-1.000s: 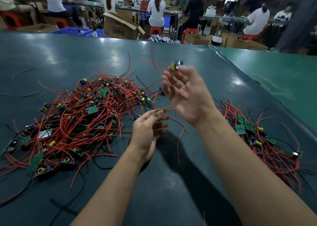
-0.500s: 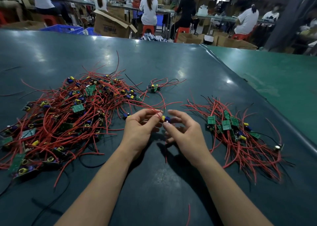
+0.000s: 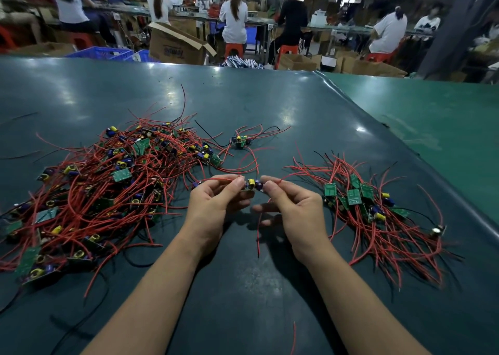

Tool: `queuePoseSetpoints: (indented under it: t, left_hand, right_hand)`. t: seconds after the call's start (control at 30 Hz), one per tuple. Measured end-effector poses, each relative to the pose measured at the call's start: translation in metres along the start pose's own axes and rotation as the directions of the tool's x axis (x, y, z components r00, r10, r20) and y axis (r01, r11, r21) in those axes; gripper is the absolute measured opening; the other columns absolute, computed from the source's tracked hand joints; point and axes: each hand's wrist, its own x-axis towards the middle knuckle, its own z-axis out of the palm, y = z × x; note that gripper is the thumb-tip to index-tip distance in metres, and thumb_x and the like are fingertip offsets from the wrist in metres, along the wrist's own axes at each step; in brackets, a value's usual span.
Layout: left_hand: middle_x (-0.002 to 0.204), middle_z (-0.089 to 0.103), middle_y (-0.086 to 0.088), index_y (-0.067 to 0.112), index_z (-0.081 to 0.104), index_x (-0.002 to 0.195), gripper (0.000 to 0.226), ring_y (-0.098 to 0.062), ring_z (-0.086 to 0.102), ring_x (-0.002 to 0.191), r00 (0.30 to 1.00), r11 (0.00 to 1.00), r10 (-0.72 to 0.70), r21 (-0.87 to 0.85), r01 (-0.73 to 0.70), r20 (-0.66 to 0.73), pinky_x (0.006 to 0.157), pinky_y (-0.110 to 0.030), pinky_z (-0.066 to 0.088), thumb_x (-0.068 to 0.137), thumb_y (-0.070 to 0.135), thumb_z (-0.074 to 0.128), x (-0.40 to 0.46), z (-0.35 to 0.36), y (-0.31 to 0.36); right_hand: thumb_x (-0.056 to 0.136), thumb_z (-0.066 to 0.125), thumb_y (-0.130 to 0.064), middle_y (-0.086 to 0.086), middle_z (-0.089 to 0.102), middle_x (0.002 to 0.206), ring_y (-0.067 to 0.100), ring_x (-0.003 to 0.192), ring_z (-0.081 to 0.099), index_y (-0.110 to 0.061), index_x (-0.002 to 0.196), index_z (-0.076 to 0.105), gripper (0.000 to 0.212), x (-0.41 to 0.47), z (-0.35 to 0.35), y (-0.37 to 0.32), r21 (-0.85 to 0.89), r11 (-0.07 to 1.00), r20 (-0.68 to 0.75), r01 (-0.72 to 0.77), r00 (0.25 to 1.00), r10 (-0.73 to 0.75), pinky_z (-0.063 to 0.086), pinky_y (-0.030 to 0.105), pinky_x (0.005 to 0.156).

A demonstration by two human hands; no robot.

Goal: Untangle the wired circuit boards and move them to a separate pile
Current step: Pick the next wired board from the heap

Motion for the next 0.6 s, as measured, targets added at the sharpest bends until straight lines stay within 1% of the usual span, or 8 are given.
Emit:
queuePoseSetpoints:
  t: [0.07,0.13,0.23,0.3,0.37,0.47,0.53,0.6]
  left_hand:
    - [0.080,0.074,-0.005,0.006,0.068,0.088,0.003,-0.018,0.072,0.073,1.000,1.000,-0.007,-0.007,0.007,-0.011,0.062,-0.023,0.057,0.087,0.005,0.065,0.000,0.000,0.001]
    - [0.079,0.073,-0.005,0.008,0.067,0.087,0.007,-0.017,0.071,0.071,1.000,1.000,0.000,-0.007,-0.001,-0.024,0.062,-0.023,0.057,0.087,0.002,0.065,0.000,0.000,0.002]
    - [0.076,0.073,-0.001,0.009,0.066,0.084,0.016,-0.012,0.068,0.069,0.999,0.999,0.033,0.041,-0.033,0.004,0.062,-0.021,0.055,0.087,-0.006,0.062,-0.002,-0.001,0.002]
    - [0.074,0.073,0.000,0.009,0.067,0.082,0.021,-0.010,0.067,0.068,0.998,0.994,0.050,0.096,-0.053,0.028,0.062,-0.020,0.054,0.087,-0.010,0.059,-0.003,-0.002,0.002]
    - [0.075,0.073,0.000,0.008,0.067,0.084,0.021,-0.010,0.066,0.065,0.998,0.993,0.060,0.099,-0.062,0.021,0.061,-0.019,0.053,0.088,-0.010,0.058,-0.005,-0.002,0.003]
    - [0.078,0.073,-0.003,0.007,0.067,0.093,0.026,-0.011,0.064,0.061,1.000,0.999,0.026,0.035,-0.026,-0.008,0.058,-0.019,0.052,0.088,-0.014,0.051,-0.006,-0.003,0.004]
    - [0.076,0.072,-0.005,0.006,0.068,0.093,0.030,-0.011,0.060,0.058,1.000,1.000,0.003,-0.031,-0.003,-0.005,0.057,-0.019,0.049,0.085,-0.015,0.048,-0.006,-0.004,0.006]
    - [0.076,0.070,-0.008,0.004,0.068,0.091,0.030,-0.011,0.055,0.055,1.000,0.996,0.004,-0.090,-0.003,0.014,0.056,-0.019,0.046,0.085,-0.015,0.046,-0.007,-0.006,0.008]
  right_hand:
    - [0.094,0.062,-0.008,0.003,0.073,0.087,0.018,0.061,0.070,-0.008,0.093,0.072,0.010,0.002,-0.001,-0.001,0.046,0.999,-0.039,-0.025,0.999,0.027,0.050,0.024,0.042]
    - [0.093,0.063,-0.007,0.005,0.073,0.086,0.016,0.060,0.069,-0.004,0.096,0.071,0.009,0.003,-0.003,-0.001,0.051,0.998,-0.044,-0.028,0.999,0.030,0.051,0.023,0.043]
    - [0.088,0.068,-0.005,0.003,0.074,0.080,0.015,0.063,0.068,-0.006,0.101,0.070,0.013,0.002,-0.004,0.000,-0.008,0.997,0.044,-0.073,0.996,0.073,0.054,0.024,0.049]
    - [0.087,0.069,-0.003,0.004,0.073,0.075,0.014,0.061,0.067,-0.005,0.098,0.070,0.012,0.001,-0.003,0.001,-0.045,0.992,0.095,-0.120,0.988,0.124,0.056,0.023,0.053]
    - [0.086,0.069,-0.003,0.005,0.072,0.071,0.015,0.058,0.066,-0.005,0.093,0.070,0.007,0.002,-0.003,0.000,-0.009,0.993,0.088,-0.120,0.989,0.121,0.056,0.023,0.055]
    - [0.088,0.067,-0.003,0.003,0.069,0.071,0.016,0.058,0.064,-0.005,0.095,0.068,0.007,0.004,-0.004,-0.001,0.019,0.997,0.026,-0.069,0.997,0.068,0.055,0.023,0.056]
    - [0.090,0.064,-0.001,0.005,0.067,0.073,0.015,0.057,0.063,-0.005,0.096,0.067,0.008,0.007,-0.002,-0.005,-0.019,0.998,0.017,-0.061,0.998,0.062,0.056,0.024,0.056]
    - [0.090,0.063,0.000,0.005,0.066,0.071,0.014,0.056,0.063,-0.004,0.095,0.065,0.006,0.015,0.002,-0.014,-0.014,0.998,-0.001,-0.065,0.998,0.065,0.057,0.025,0.055]
